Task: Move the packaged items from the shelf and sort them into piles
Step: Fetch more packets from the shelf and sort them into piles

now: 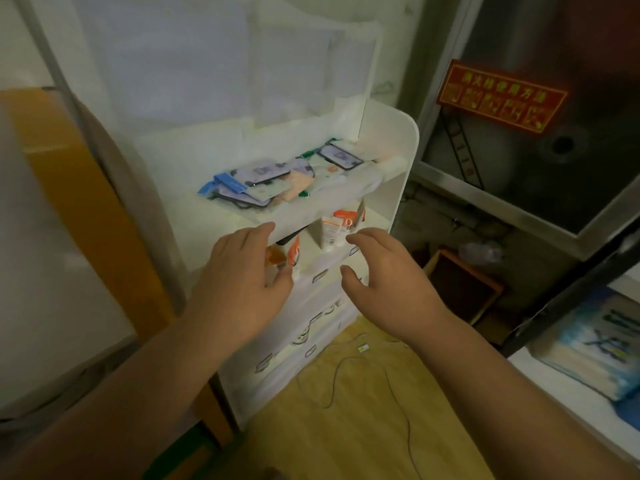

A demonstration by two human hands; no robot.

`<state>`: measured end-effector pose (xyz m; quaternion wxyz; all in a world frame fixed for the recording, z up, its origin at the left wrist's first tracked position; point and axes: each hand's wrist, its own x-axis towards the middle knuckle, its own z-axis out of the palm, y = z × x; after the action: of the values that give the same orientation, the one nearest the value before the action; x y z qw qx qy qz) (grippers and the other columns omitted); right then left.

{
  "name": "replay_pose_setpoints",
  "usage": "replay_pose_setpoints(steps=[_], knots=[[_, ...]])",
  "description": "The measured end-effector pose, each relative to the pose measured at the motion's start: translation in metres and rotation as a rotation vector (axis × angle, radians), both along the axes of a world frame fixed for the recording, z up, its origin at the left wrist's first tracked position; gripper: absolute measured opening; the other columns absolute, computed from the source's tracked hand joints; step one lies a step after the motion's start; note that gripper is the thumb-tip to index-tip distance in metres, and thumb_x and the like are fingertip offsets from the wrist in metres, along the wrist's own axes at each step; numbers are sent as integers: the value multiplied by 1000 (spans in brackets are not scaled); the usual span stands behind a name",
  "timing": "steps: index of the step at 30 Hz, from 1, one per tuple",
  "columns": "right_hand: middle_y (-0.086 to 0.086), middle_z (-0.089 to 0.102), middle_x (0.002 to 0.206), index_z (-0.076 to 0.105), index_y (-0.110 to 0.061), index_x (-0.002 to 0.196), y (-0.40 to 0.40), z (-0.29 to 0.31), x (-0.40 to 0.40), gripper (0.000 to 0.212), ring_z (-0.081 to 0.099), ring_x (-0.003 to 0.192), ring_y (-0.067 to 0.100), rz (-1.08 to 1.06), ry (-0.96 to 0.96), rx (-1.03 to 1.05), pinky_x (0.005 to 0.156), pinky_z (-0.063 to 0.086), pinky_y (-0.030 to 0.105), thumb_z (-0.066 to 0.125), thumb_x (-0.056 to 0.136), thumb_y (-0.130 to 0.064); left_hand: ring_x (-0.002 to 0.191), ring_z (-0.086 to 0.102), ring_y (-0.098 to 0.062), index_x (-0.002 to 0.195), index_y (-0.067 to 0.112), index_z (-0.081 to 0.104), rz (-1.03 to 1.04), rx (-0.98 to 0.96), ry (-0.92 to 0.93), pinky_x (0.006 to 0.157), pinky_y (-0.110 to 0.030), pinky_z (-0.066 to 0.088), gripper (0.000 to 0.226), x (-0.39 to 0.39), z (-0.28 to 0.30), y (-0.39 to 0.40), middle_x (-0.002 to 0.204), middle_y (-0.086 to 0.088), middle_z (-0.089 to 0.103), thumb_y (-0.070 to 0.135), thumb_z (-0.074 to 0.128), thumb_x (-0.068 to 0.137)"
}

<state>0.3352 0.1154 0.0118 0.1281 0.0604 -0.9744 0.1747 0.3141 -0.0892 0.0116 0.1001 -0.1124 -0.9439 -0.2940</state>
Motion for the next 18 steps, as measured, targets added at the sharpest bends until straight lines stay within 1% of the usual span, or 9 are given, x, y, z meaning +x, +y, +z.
replay_pose_setpoints(steps=[5,9,11,13,16,18], knots=[[-3,47,143,48,-19,142,16,6,-72,51,42,131,15,27,2,35,107,34,27,54,95,-37,134,33,-17,149,28,30,-29,12,52,107,-35,34,65,-72,5,16,146,3,42,41,57,91],[-5,48,141,48,-19,142,25,7,-118,49,42,129,11,41,-6,39,100,27,15,53,96,-36,133,32,-17,150,26,30,-15,22,43,105,-34,34,67,-113,4,21,145,3,43,38,59,90],[-4,48,141,48,-18,141,28,4,-137,49,42,128,10,58,-20,38,98,25,13,53,96,-36,133,31,-15,149,27,30,-12,43,37,105,-34,34,66,-126,0,21,144,4,43,39,59,90],[-4,47,141,48,-19,142,31,0,-158,50,42,129,11,76,-35,35,100,28,15,53,96,-37,134,30,-15,149,29,30,6,52,36,105,-34,33,66,-139,-3,20,145,5,42,39,58,91],[-5,45,144,46,-20,142,33,-6,-194,51,42,131,14,94,-68,11,106,33,24,53,95,-39,133,31,-16,149,26,32,58,47,5,106,-34,34,66,-159,-11,19,144,2,42,37,60,90],[-4,45,143,47,-20,141,32,-11,-217,51,43,130,15,128,-88,6,107,36,28,53,94,-39,133,34,-16,149,25,33,83,58,-22,106,-36,37,66,-171,-18,18,143,1,44,36,61,90]])
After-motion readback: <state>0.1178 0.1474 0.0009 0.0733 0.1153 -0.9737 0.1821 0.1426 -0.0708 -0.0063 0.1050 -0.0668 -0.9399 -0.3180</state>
